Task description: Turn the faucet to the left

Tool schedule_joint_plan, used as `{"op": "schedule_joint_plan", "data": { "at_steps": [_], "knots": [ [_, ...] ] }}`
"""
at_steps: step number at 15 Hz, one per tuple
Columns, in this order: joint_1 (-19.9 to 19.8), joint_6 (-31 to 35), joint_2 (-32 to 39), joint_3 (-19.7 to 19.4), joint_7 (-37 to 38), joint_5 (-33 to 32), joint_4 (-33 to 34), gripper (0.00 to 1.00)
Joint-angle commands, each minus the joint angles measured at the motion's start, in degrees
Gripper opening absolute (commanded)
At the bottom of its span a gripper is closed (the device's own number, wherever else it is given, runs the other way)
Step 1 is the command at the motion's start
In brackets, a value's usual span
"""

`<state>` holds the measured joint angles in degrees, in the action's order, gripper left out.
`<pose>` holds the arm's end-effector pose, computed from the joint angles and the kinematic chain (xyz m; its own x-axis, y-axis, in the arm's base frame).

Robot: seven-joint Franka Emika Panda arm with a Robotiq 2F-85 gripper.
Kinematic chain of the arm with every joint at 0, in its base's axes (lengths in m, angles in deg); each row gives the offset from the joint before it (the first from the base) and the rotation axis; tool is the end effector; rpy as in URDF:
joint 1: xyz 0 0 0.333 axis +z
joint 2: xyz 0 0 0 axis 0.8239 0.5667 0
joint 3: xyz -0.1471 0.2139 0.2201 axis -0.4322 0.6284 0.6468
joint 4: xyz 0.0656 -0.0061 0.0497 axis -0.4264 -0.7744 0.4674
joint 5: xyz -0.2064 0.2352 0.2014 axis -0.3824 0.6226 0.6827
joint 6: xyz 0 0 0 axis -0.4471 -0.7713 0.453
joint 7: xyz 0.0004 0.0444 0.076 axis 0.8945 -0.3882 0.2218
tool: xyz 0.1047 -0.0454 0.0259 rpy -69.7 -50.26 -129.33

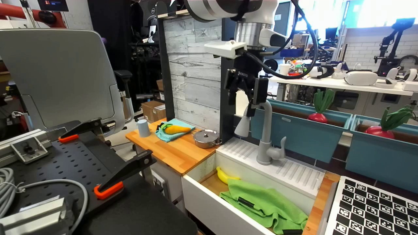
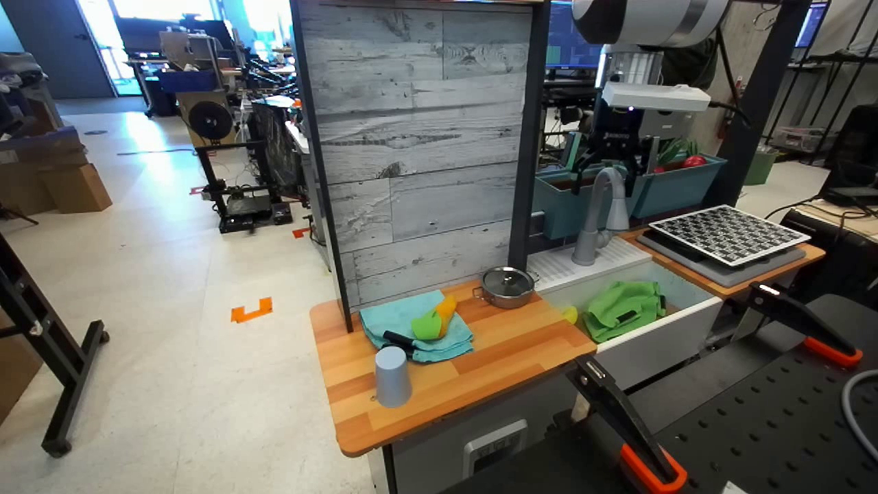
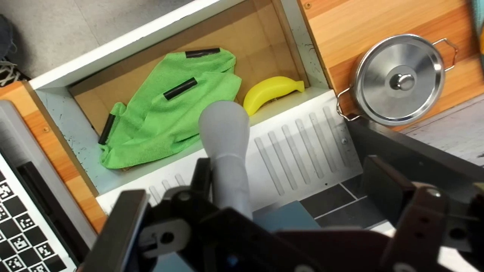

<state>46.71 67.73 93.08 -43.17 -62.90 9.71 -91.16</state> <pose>0.6558 -0.1532 0.1851 0.9265 -0.3623 -0.1014 -0.3667 -0.9299 -0.0277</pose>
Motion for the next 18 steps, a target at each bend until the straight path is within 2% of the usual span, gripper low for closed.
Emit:
{"op": "schedule_joint_plan", "data": {
  "at_steps": [1, 2, 3, 4, 8, 14, 18],
  "knots": [
    [0.38, -1.49, 1.07, 1.94, 1.26, 1.10, 2.49, 1.00],
    [0.33, -1.58, 0.94, 2.00, 1.25, 1.20, 2.48, 1.00],
    [0.28, -1.66, 0.89, 2.04, 1.24, 1.28, 2.52, 0.93],
    [0.22, -1.62, 0.85, 2.07, 1.29, 1.40, 2.55, 0.73],
    [-0.25, -2.41, 0.84, 1.74, 1.77, 1.78, 3.06, 0.48],
    [-0.78, -3.96, 0.94, 1.36, 2.99, 2.34, 3.45, 0.04],
    [-0.34, -4.72, 1.27, 2.02, 6.11, 3.03, 4.02, 0.07]
  ]
}}
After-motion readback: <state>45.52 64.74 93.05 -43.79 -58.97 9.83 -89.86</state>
